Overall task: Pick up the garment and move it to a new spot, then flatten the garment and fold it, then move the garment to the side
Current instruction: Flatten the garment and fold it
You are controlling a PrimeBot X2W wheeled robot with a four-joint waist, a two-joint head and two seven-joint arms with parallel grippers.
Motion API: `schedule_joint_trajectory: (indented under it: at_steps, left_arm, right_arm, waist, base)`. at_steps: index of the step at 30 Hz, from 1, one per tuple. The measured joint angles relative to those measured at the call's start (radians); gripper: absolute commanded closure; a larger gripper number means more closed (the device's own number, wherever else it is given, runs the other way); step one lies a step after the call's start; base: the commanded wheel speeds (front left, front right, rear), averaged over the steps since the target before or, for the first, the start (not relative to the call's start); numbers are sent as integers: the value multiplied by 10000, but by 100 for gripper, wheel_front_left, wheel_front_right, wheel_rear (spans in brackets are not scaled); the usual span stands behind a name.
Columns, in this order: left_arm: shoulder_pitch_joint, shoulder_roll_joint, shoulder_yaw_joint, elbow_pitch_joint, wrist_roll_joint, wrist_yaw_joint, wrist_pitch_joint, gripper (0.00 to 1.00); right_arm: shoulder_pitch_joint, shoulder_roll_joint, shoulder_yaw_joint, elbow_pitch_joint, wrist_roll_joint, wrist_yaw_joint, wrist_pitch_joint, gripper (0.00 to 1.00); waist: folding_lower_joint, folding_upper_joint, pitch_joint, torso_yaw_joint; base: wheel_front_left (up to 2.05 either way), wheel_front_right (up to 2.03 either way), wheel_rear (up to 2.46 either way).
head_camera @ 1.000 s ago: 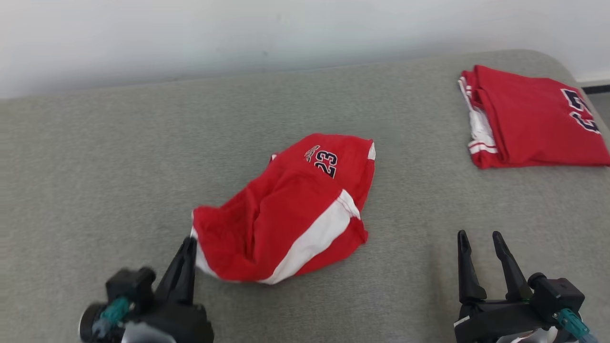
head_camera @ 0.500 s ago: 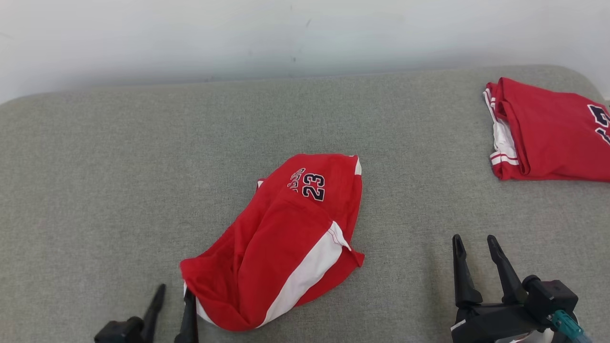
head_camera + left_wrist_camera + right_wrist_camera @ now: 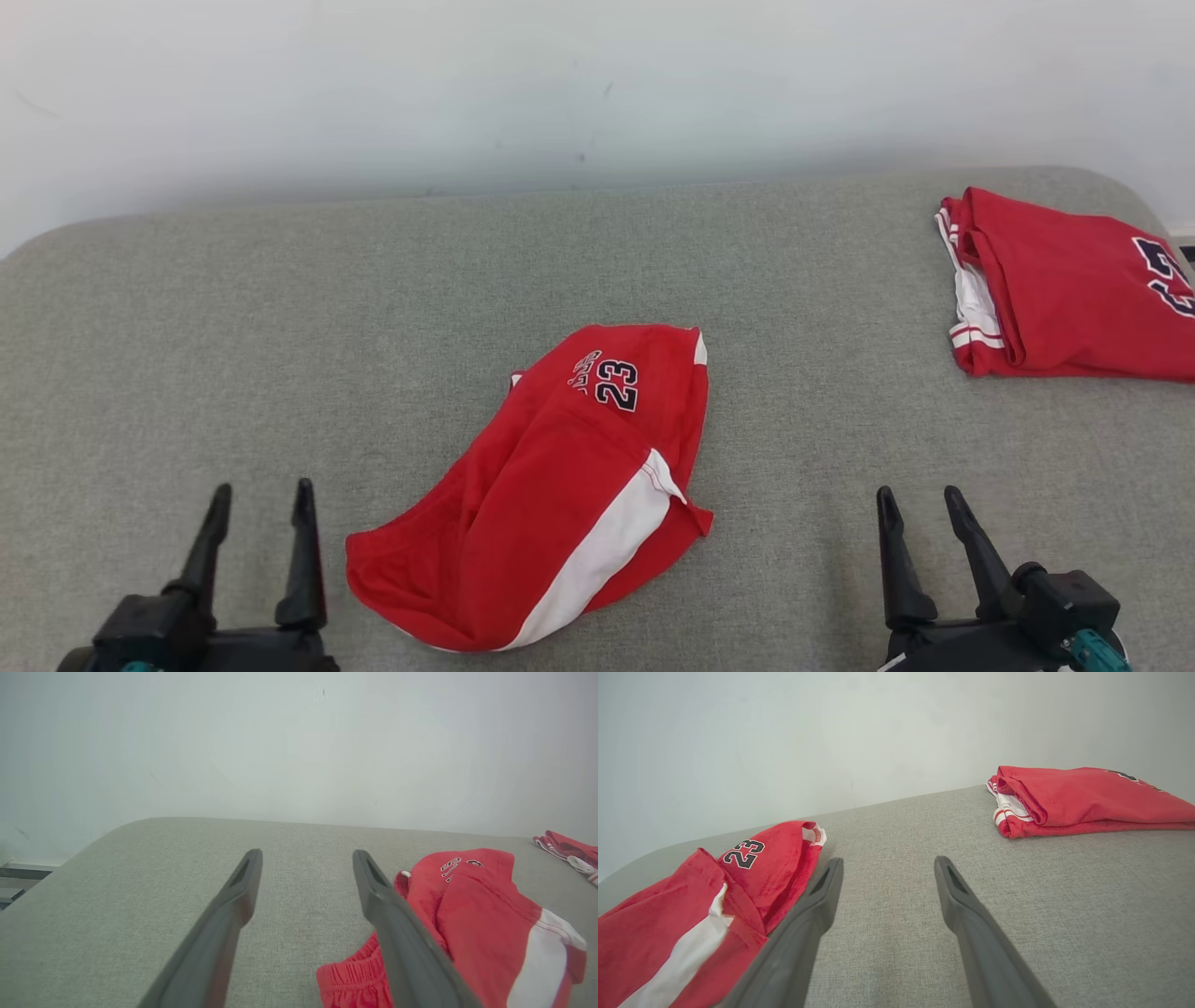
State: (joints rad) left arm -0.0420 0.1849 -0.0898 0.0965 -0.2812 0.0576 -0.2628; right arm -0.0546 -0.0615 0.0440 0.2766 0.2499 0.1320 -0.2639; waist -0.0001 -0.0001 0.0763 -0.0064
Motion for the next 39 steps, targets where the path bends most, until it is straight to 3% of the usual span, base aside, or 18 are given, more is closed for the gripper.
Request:
schedule_joint_trajectory:
  at_steps: [8, 20, 26, 32, 33, 34, 35, 39]
  left_arm:
    - [119, 35, 811, -140, 263, -232, 0, 0]
    - [81, -424, 1068, 23, 617, -673, 0, 0]
    - [-64, -669, 1118, 161, 779, -849, 0, 0]
    - [-123, -828, 1139, 253, 965, -1018, 0, 0]
    - [-133, -851, 1149, 263, 968, -1018, -2, 0]
    - [-140, -872, 1164, 274, 984, -1022, -2, 0]
    - [-143, -895, 1185, 276, 1005, -1024, 0, 0]
    - [-144, -970, 1277, 291, 1070, -1022, -2, 0]
  right_arm:
    - [119, -104, 562, 65, 21, 0, 2, 0]
    - [-1609, -880, 3292, 401, 234, 0, 594, 0]
    - [-2484, -1127, 4454, 1427, 598, 0, 784, 0]
    - [-3173, -1216, 4989, 2846, 1014, 0, 750, 0]
    - [-3266, -1220, 5055, 3041, 1108, 0, 746, 59]
    - [-3361, -1229, 5145, 3246, 1162, 0, 744, 69]
    - [-3432, -1250, 5219, 3405, 1248, 0, 709, 100]
    - [-3767, -1377, 5333, 3912, 1586, 0, 474, 100]
  waist:
    - [0, 0, -112, -20]
    - [1, 0, -47, 384]
    - [2, 1, 40, 859]
    - [2, 0, 179, 1302]
    - [1, 1, 211, 1350]
    - [1, 1, 250, 1385]
    - [2, 1, 286, 1408]
    - [2, 1, 354, 1346]
  base:
    - [0, 0, 0]
    - [0, 0, 0]
    - [0, 0, 0]
    - [0, 0, 0]
    - [0, 0, 0]
    - [0, 0, 0]
    - [0, 0, 0]
    - [0, 0, 0]
